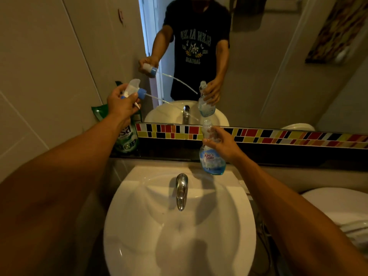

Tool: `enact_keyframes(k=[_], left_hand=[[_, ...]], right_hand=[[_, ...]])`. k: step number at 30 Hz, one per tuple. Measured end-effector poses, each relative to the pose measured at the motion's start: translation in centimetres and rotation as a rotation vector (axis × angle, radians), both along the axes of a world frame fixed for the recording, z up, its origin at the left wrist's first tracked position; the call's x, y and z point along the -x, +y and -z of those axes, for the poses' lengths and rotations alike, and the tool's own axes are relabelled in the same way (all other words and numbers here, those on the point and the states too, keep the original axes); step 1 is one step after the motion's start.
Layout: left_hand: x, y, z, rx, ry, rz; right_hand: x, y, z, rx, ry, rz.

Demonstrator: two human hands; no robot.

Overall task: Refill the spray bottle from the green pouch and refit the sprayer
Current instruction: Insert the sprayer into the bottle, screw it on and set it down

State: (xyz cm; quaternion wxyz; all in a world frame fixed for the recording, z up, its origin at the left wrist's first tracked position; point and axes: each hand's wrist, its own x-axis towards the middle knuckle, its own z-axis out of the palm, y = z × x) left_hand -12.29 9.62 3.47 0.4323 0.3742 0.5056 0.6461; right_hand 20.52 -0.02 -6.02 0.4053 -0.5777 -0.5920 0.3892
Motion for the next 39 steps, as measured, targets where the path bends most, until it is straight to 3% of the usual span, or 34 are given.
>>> enact_keyframes(k=[16,26,34,39], left_hand=[[3.9,-3.0,-2.9,-0.086,-0.030,0.179],[1.8,-4.5,-4.4,-0.100,0.001,0.320],[-3.9,-4.4,-3.8,-0.175,0.246,0.435],[-6.4,-3.5,-2.3,-0.190,0.294,0.524]], right_hand=[[4.3,-2.6,-0.9,0.018,-0.057,0.018],[5.4,-2.3,-1.8,-0.006,-0.078,-0.027],[5.8,-0.7,-2.5,-0.045,-0.063,-0.073],[5.7,0.0,-3.2,-0.025,0.005,-0.087]])
